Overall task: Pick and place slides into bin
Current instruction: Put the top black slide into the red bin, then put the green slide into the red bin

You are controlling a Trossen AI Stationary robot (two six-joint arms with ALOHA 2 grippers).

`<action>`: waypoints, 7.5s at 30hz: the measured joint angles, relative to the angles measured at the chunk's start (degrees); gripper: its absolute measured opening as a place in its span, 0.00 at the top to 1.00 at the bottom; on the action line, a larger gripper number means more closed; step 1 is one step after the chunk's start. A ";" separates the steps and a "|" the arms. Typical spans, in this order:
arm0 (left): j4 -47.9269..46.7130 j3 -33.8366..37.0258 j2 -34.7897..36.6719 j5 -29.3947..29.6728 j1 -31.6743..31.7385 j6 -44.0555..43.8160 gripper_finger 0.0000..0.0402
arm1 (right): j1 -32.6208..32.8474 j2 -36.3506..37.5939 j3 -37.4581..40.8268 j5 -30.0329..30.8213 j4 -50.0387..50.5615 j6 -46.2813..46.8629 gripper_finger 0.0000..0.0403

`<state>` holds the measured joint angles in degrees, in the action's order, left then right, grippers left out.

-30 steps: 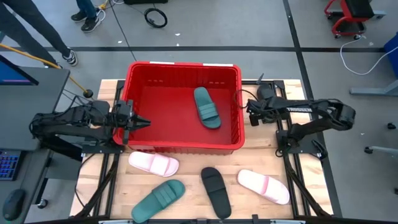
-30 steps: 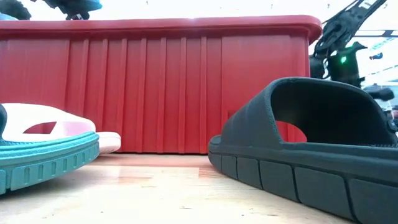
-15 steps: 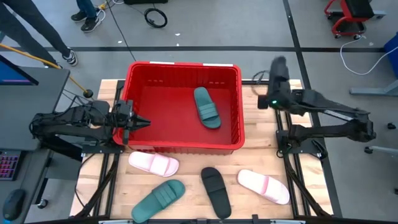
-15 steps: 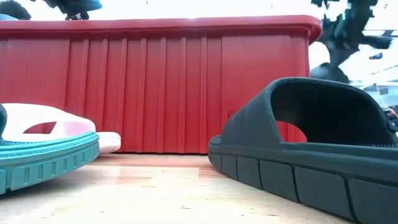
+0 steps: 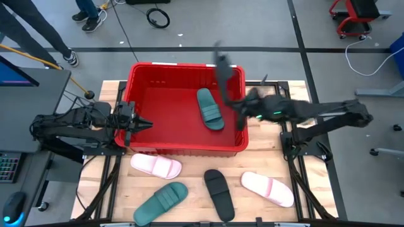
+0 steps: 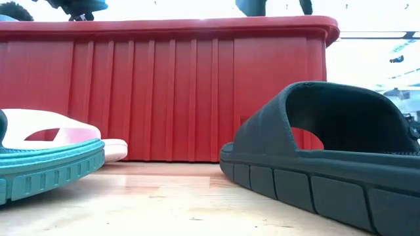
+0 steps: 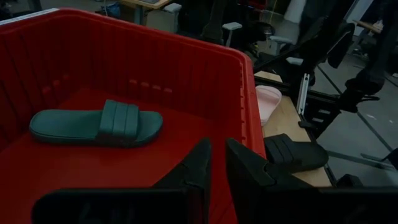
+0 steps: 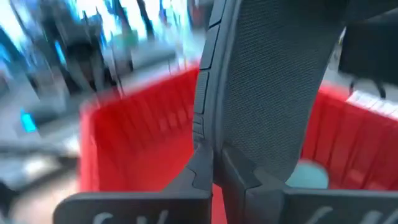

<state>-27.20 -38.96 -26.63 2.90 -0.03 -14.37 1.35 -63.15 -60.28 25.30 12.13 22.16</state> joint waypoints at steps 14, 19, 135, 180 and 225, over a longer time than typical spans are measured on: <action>1.52 0.02 0.00 0.00 0.00 0.02 0.87 | -0.58 -32.19 -15.19 -25.75 17.09 -11.30 0.97; 1.64 0.02 0.00 0.00 0.00 0.04 0.87 | -1.20 -36.21 -18.66 -26.72 27.26 -9.86 0.97; -7.13 -26.42 -67.93 13.25 -51.60 -9.22 0.63 | 11.21 -13.03 -16.20 -25.14 22.50 -11.72 0.80; -1.88 -24.50 -73.90 28.44 -54.70 -8.83 0.71 | 11.21 -13.10 -16.21 -25.16 22.50 -11.74 0.80; -18.52 -41.22 -79.28 48.71 -50.36 5.18 0.97 | 11.19 -13.12 -16.23 -25.12 22.04 -11.83 0.80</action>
<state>-45.72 -80.18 -105.91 51.61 -50.39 -9.20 12.54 -76.27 -76.51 0.19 34.17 10.33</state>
